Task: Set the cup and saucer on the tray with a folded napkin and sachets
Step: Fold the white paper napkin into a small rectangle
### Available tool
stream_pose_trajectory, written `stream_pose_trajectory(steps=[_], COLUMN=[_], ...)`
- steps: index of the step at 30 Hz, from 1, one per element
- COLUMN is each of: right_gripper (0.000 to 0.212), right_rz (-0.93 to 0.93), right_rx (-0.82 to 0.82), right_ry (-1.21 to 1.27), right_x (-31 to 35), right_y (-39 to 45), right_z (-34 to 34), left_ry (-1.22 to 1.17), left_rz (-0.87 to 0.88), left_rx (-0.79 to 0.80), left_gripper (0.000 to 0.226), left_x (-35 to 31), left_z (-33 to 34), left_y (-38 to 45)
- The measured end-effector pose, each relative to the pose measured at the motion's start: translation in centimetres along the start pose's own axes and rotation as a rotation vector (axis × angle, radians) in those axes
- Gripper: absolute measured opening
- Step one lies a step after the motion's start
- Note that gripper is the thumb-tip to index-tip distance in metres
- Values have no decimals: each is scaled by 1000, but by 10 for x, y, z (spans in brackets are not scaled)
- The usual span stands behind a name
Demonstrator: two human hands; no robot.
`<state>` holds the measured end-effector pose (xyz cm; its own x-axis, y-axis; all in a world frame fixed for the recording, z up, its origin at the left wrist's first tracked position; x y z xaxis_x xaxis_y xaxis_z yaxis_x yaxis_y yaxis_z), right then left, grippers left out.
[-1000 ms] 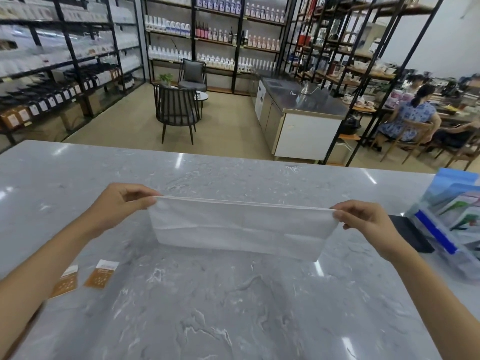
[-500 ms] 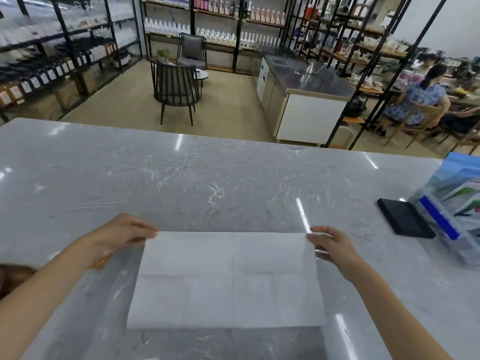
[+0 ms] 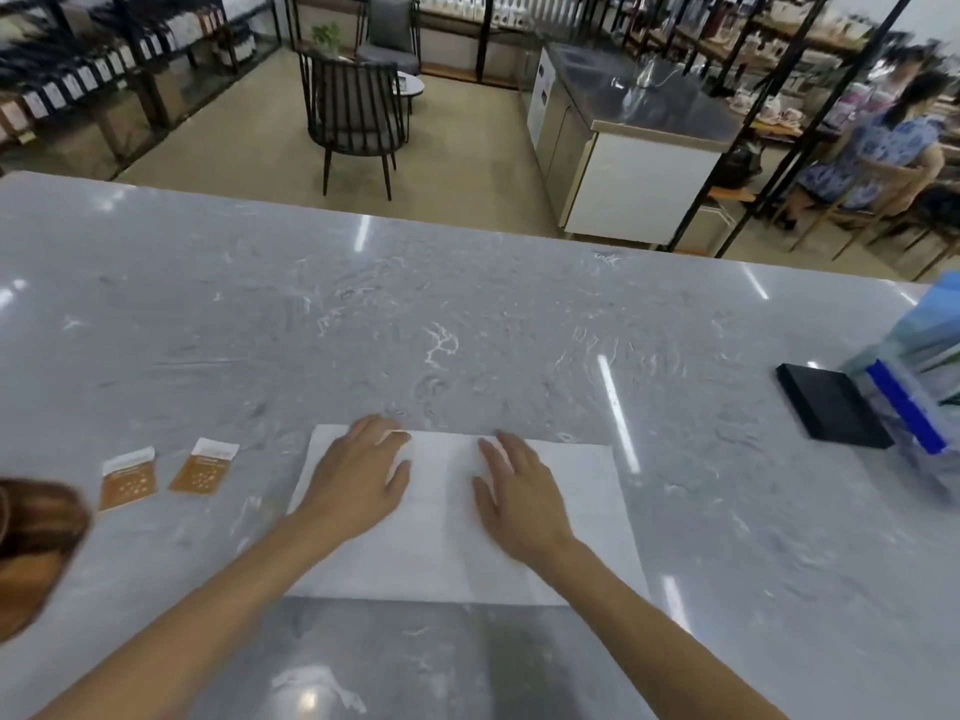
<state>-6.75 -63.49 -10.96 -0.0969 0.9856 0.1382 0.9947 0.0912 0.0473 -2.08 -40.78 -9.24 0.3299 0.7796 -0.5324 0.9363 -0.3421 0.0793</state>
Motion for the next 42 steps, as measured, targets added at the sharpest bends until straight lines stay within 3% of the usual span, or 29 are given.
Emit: stream_pose_trajectory(steps=[2,5,9,14,22,24,28,34,42], right_gripper=[59,60,59,59,61,62,64,61,50], right_rz=[-132,-132,30,244,273,276,192,-33,-46], right_rx=[75,113,56,97,59,43,17,87,67], right_ry=[34,2,-82,-112,-75,-64,-5,33,-1], right_x=[40,47,-20,-110,-114,-114,-121,-142,-157], right_y=[-7,-18,-40,-66,-71,-71,-66,-60,-95], right_z=[21,38,34,21,18,17,11,-1,-19], left_ry=[2,131,212,263,85,86,121,109,100], left_rz=[0,-97,-110,-125,-49,-89,-306,-584,-464], left_rx=[91,141,5,53,-82,-51,54,217,134], left_gripper=[52,65,69,73,59,62,72,107,79], left_x=[-20,-13,27,43,15,-4,-49,-79,-43], left_z=[33,58,43,37,21,23,32,57,62], left_y=[-16,-39,-58,-63,-81,-93,-123,-134,-86])
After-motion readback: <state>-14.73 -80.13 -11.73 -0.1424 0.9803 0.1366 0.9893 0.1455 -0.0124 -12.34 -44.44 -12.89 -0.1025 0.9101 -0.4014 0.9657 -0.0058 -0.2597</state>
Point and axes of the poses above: each hand's wrist, its own y-axis towards the middle knuckle, its own z-axis out of the palm, x = y × z, the point moved 2 cm from there along y, towards the middle knuckle, and after that the axes turned 9 degrees about -y, right-handed, at the moved point
